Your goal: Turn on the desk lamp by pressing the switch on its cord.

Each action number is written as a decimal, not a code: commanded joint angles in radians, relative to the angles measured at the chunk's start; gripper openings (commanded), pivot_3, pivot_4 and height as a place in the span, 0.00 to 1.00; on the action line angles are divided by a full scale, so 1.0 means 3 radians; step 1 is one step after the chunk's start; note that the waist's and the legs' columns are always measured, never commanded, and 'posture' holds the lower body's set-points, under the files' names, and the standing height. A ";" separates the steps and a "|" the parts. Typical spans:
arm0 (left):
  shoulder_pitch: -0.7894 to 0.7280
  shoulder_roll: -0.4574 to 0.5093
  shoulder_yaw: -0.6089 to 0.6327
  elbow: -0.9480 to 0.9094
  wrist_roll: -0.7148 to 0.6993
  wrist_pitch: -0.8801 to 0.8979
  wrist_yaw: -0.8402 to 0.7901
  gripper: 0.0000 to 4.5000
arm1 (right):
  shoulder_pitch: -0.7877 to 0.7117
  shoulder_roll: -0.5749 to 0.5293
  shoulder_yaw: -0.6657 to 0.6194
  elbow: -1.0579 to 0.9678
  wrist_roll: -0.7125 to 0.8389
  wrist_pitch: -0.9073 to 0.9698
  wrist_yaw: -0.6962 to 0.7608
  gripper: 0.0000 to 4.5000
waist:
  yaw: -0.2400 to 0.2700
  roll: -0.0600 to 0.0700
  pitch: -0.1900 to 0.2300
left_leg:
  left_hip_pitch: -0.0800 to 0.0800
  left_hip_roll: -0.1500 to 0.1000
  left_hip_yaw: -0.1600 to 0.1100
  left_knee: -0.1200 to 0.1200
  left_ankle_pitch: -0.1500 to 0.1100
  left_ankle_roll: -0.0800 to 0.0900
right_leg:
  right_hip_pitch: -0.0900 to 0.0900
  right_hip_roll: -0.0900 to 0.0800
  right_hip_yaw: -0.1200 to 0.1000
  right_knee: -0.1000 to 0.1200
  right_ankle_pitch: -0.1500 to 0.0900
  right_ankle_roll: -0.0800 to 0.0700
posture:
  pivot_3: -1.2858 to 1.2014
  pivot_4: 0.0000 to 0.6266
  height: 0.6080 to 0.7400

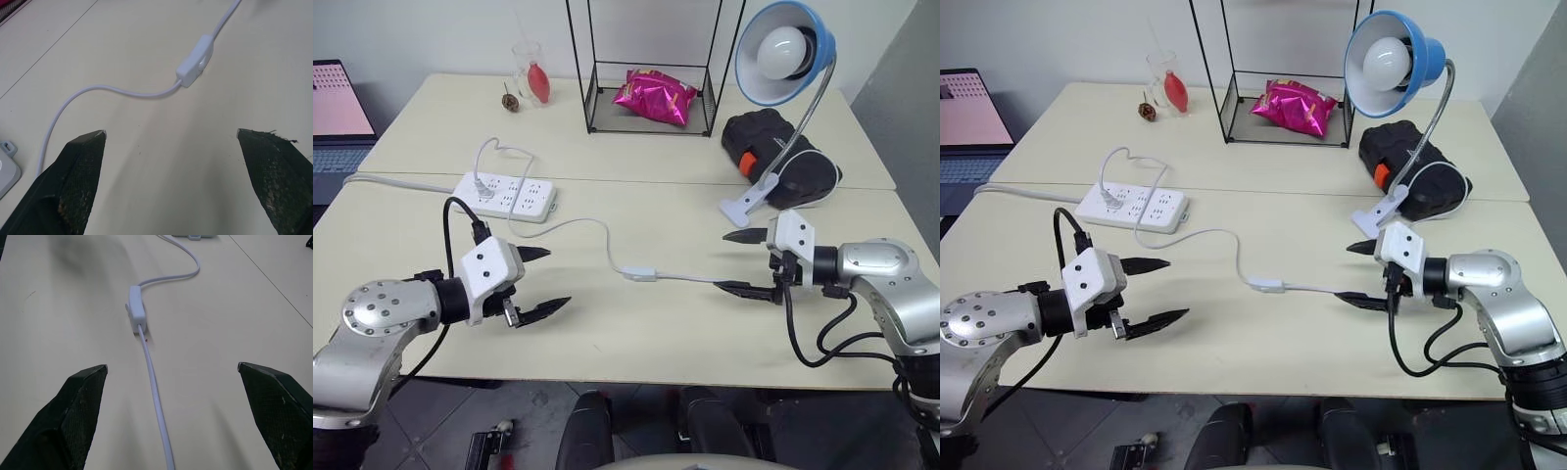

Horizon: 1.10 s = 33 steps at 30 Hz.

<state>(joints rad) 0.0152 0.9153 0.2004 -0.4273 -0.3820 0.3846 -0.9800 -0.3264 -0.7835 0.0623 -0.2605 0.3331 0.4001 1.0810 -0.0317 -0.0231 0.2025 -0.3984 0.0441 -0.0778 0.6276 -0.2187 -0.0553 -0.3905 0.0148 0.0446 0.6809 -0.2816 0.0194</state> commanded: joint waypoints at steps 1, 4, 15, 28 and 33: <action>-0.0016 0.0003 0.0062 -0.0041 -0.0116 0.0011 -0.0065 0.99 | 0.0007 -0.0015 -0.0079 -0.0106 0.0044 -0.0007 -0.0026 1.00 | 0.0000 0.0000 0.0000 | 0.0000 0.0000 0.0000 0.0000 0.0000 0.0000 | 0.0000 0.0000 0.0000 0.0000 0.0000 0.0000 | 0.52 0.24 1.00; 0.0008 0.0063 0.0063 -0.0083 -0.0099 0.0092 -0.0060 0.99 | -0.0010 -0.0008 -0.0064 -0.0093 0.0044 -0.0014 -0.0026 1.00 | 0.0000 0.0000 0.0000 | 0.0000 0.0000 0.0000 0.0000 0.0000 0.0000 | 0.0000 0.0000 0.0000 0.0000 0.0000 0.0000 | 0.52 0.24 1.00; -0.0194 -0.0104 0.0291 -0.0040 -0.0431 0.0061 -0.0037 0.99 | -0.0048 0.0058 -0.0036 -0.0088 0.0074 -0.0007 -0.0026 1.00 | 0.0001 0.0000 0.0000 | 0.0000 0.0000 0.0000 0.0000 0.0000 0.0000 | 0.0001 0.0000 0.0000 0.0000 0.0000 0.0001 | 0.52 0.24 1.00; -0.0050 0.0073 0.0165 0.0016 -0.0291 -0.0119 -0.0334 0.99 | -0.0216 0.0161 0.0259 0.0011 -0.0120 0.0154 -0.0132 1.00 | -0.0001 0.0001 0.0000 | 0.0001 0.0000 0.0001 0.0000 0.0000 0.0000 | 0.0000 0.0000 0.0001 0.0000 -0.0001 -0.0001 | 0.52 0.24 1.00; -0.0085 0.0078 0.0040 0.0074 -0.0135 -0.0262 -0.0381 0.99 | -0.0380 0.0421 0.0503 0.0220 -0.0205 0.0108 -0.0141 1.00 | -0.0002 0.0001 0.0001 | 0.0000 0.0000 0.0001 0.0000 0.0000 0.0000 | -0.0001 0.0001 0.0002 0.0000 0.0000 0.0000 | 0.52 0.24 1.00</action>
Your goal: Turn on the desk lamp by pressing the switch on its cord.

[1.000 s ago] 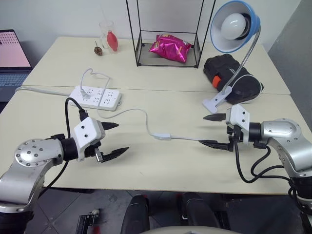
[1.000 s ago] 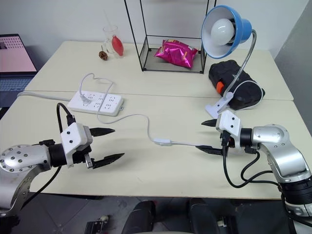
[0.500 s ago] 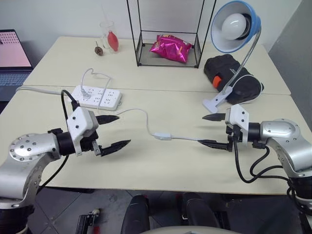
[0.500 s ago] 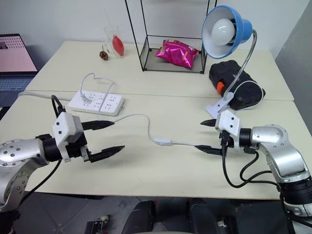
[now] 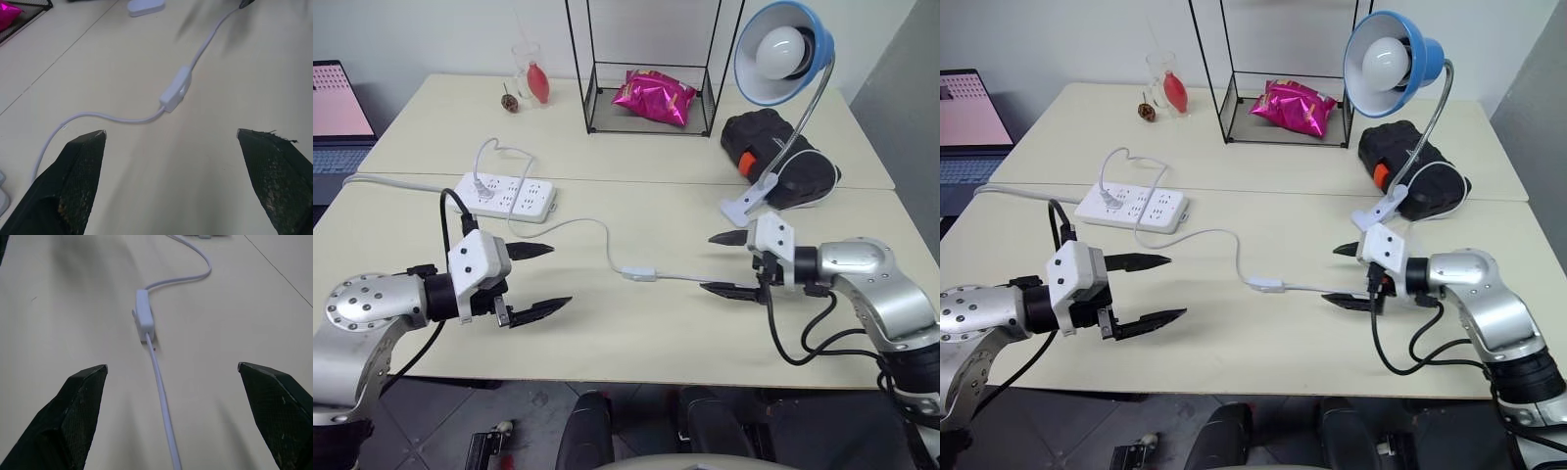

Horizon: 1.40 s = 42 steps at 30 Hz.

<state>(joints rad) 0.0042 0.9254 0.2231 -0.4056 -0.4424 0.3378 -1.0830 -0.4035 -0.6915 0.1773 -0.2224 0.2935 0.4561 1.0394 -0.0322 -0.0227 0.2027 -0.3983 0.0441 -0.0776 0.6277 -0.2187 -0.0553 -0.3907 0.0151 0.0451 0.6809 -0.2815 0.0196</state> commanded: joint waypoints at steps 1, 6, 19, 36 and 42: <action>-0.0048 0.0047 -0.0059 0.0008 0.0089 -0.0130 -0.0050 0.99 | -0.0155 0.0164 0.0175 0.0154 -0.0100 -0.0111 0.0007 1.00 | 0.0000 0.0000 0.0000 | 0.0000 0.0000 0.0000 0.0000 0.0000 0.0000 | 0.0000 0.0000 0.0000 0.0000 0.0000 0.0000 | 0.52 0.24 1.00; -0.0009 0.0096 -0.0164 0.0089 0.0269 -0.0311 -0.0134 0.99 | -0.0327 0.0404 0.0401 0.0566 -0.0272 -0.0396 0.0077 1.00 | -0.0001 0.0001 0.0001 | -0.0002 0.0001 0.0000 -0.0001 0.0000 0.0000 | -0.0002 0.0001 0.0000 0.0000 -0.0001 -0.0001 | 0.52 0.24 1.00; -0.0004 0.0108 -0.0154 0.0113 0.0247 -0.0350 -0.0226 0.99 | -0.0703 0.0873 0.0608 0.1426 -0.0525 -0.0865 0.0211 1.00 | -0.0001 0.0004 0.0002 | -0.0003 0.0002 0.0001 -0.0002 0.0000 0.0000 | -0.0005 0.0003 -0.0001 0.0002 -0.0001 -0.0002 | 0.52 0.24 1.00; 0.0025 0.0090 -0.0157 0.0097 0.0315 -0.0346 -0.0188 1.00 | -0.0729 0.1051 0.0608 0.1686 -0.0624 -0.1007 0.0242 0.56 | -0.0001 0.0004 0.0003 | -0.0002 0.0003 0.0000 -0.0002 0.0000 0.0000 | -0.0006 0.0003 -0.0001 0.0003 -0.0001 -0.0002 | 0.52 0.24 1.00; -0.0023 0.0055 -0.0196 0.0119 0.0334 -0.0327 -0.0129 1.00 | -0.0726 0.1051 0.0603 0.1672 -0.0626 -0.1005 0.0274 0.22 | -0.0002 0.0004 0.0003 | -0.0002 0.0003 0.0000 -0.0002 0.0000 0.0000 | -0.0006 0.0003 -0.0001 0.0003 0.0000 -0.0002 | 0.52 0.24 1.00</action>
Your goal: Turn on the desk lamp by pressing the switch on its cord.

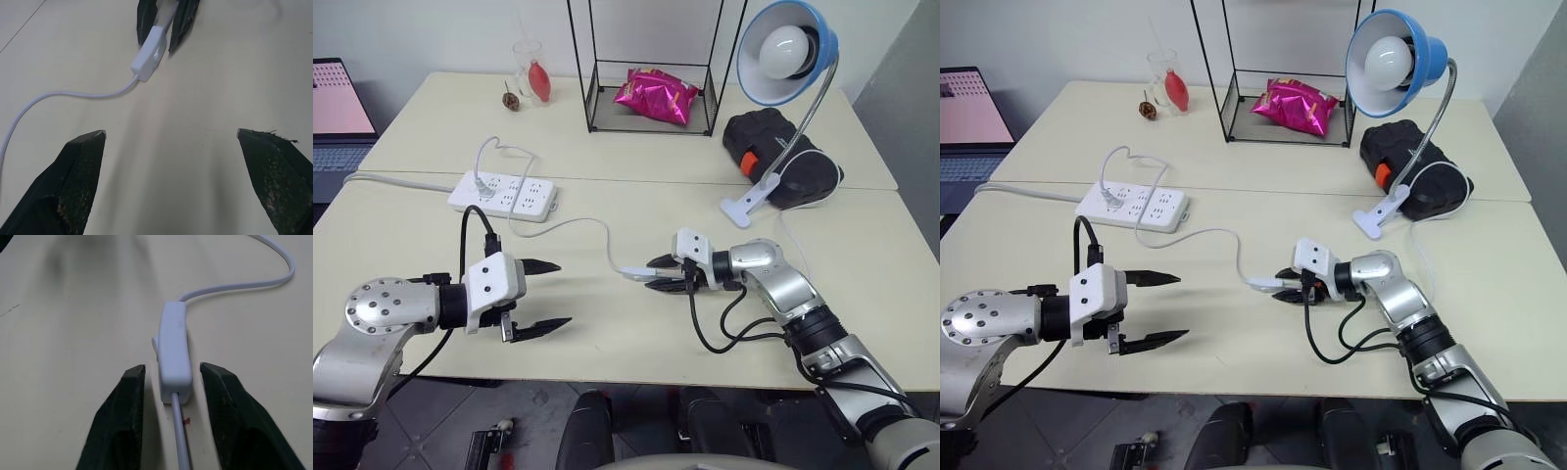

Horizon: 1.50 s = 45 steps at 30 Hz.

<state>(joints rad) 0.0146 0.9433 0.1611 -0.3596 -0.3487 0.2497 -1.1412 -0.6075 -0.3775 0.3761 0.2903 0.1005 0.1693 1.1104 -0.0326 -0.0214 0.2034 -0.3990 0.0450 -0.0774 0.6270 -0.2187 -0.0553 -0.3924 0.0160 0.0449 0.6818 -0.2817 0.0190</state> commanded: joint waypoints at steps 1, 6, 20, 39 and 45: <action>-0.0080 -0.0020 -0.0001 -0.0030 0.0021 -0.0023 0.0085 1.00 | -0.0041 -0.0002 -0.0058 -0.0048 0.0018 -0.0050 0.0051 0.18 | 0.0000 0.0000 0.0000 | 0.0000 0.0000 0.0000 0.0000 0.0000 0.0000 | 0.0000 0.0000 0.0000 0.0000 0.0000 0.0000 | 0.52 0.24 1.00; -0.0189 -0.0097 -0.0039 -0.0044 -0.0069 0.0066 0.0150 1.00 | -0.0021 -0.0050 -0.0063 -0.0159 0.0040 -0.0032 0.0114 0.08 | 0.0001 0.0000 0.0000 | 0.0000 0.0000 0.0000 0.0000 0.0000 0.0000 | 0.0000 0.0000 0.0000 0.0000 0.0000 0.0000 | 0.52 0.24 1.00; -0.1018 -0.0491 -0.0373 0.0081 -0.0547 0.0601 0.0150 1.00 | -0.0080 -0.0395 -0.0232 -0.1278 0.0584 0.0940 0.0398 0.08 | 0.0003 0.0001 0.0000 | -0.0001 -0.0002 -0.0002 0.0003 0.0000 0.0000 | 0.0003 0.0000 -0.0001 0.0000 0.0002 0.0003 | 0.52 0.24 1.00; -0.1224 -0.0717 -0.0800 0.0258 -0.0581 0.0778 -0.0049 1.00 | -0.0100 -0.0516 -0.0240 -0.1581 0.0769 0.1190 0.0380 0.08 | 0.0001 0.0001 0.0000 | -0.0002 -0.0002 -0.0002 0.0002 0.0000 0.0000 | 0.0002 0.0002 0.0000 0.0000 0.0001 0.0002 | 0.52 0.24 1.00; -0.1223 -0.0715 -0.0818 0.0266 -0.0605 0.0829 -0.0061 1.00 | -0.0101 -0.0529 -0.0225 -0.1590 0.0759 0.1171 0.0385 0.08 | 0.0001 0.0001 0.0000 | -0.0002 -0.0002 -0.0002 0.0002 0.0000 0.0000 | 0.0002 0.0002 0.0000 0.0000 0.0001 0.0002 | 0.52 0.24 1.00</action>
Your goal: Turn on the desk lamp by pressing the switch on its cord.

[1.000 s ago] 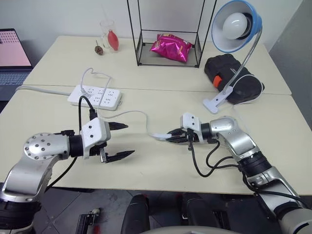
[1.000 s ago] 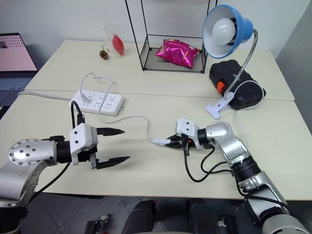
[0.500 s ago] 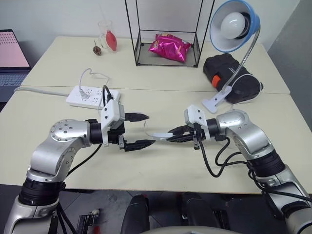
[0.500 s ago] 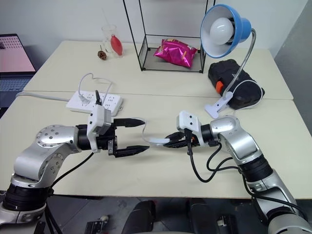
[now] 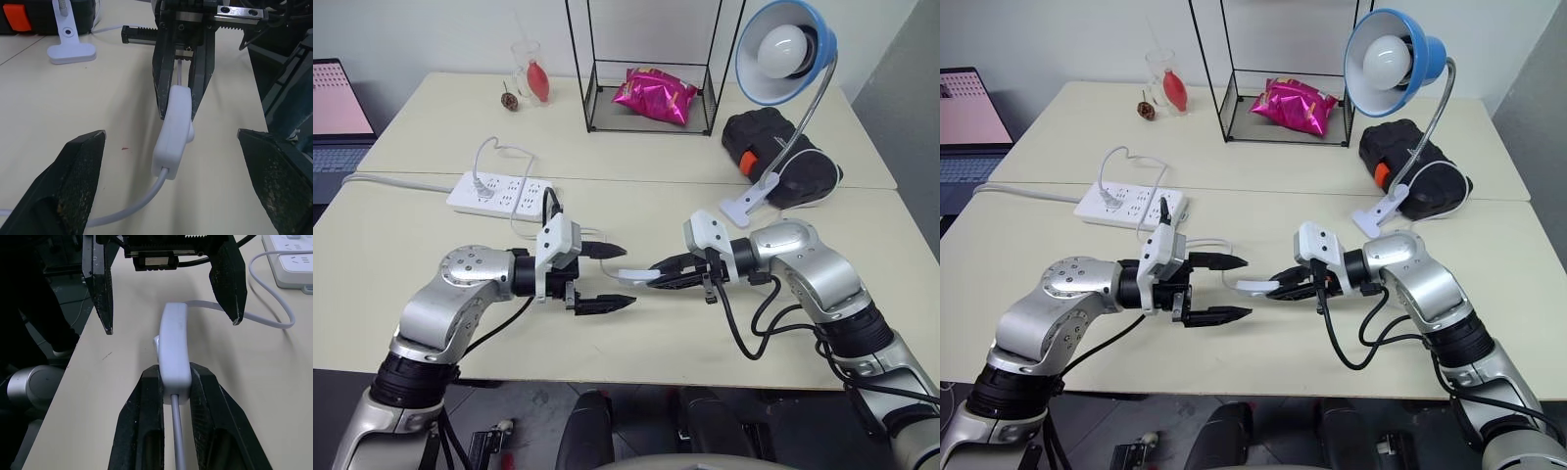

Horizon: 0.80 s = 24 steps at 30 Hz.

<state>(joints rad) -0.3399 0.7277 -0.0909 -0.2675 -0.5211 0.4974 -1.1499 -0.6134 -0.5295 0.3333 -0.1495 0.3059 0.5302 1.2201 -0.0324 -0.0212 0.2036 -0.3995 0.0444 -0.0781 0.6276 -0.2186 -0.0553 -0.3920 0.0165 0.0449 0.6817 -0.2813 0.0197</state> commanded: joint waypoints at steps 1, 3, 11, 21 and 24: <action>-0.0038 0.0003 0.0021 -0.0041 -0.0033 0.0005 -0.0034 1.00 | -0.0081 -0.0024 -0.0079 -0.0124 0.0071 -0.0036 0.0020 0.08 | 0.0000 0.0000 0.0000 | 0.0000 0.0000 0.0000 0.0000 0.0000 0.0000 | 0.0000 0.0000 0.0000 0.0000 0.0000 0.0000 | 0.52 0.24 1.00; -0.0037 0.0003 0.0018 -0.0041 -0.0035 0.0004 -0.0039 1.00 | -0.0082 -0.0026 -0.0075 -0.0124 0.0068 -0.0042 0.0021 0.08 | 0.0000 0.0000 0.0000 | 0.0000 0.0000 0.0000 0.0000 0.0000 0.0000 | 0.0000 0.0000 0.0000 0.0000 0.0000 0.0000 | 0.52 0.24 1.00; -0.0056 0.0001 -0.0033 0.0006 0.0024 -0.0023 -0.0072 0.67 | -0.0088 -0.0020 -0.0070 -0.0140 0.0069 -0.0054 0.0022 0.08 | 0.0000 0.0000 0.0000 | 0.0000 0.0000 0.0000 0.0000 0.0000 0.0000 | 0.0000 0.0000 0.0000 0.0000 0.0000 0.0000 | 0.52 0.24 1.00; -0.0151 -0.0080 -0.0124 0.0148 0.0186 -0.0152 -0.0059 0.21 | -0.0078 -0.0029 -0.0071 -0.0226 0.0097 -0.0019 0.0020 0.08 | 0.0000 0.0000 0.0000 | 0.0000 0.0000 0.0000 0.0000 0.0000 0.0000 | 0.0000 0.0000 0.0000 0.0000 0.0000 0.0000 | 0.52 0.24 1.00; -0.0146 -0.0082 -0.0136 0.0174 0.0233 -0.0205 -0.0081 0.15 | -0.0077 -0.0032 -0.0068 -0.0242 0.0102 -0.0016 0.0022 0.08 | 0.0000 0.0000 0.0000 | 0.0000 0.0000 0.0000 0.0000 0.0000 0.0000 | 0.0000 0.0000 0.0000 -0.0001 0.0000 0.0000 | 0.52 0.24 1.00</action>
<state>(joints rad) -0.3694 0.7099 -0.1403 -0.2240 -0.4643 0.4482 -1.1933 -0.6149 -0.5454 0.3343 -0.1632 0.3063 0.5310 1.2311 -0.0324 -0.0212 0.2036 -0.3996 0.0443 -0.0781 0.6275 -0.2186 -0.0553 -0.3920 0.0165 0.0450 0.6815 -0.2814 0.0197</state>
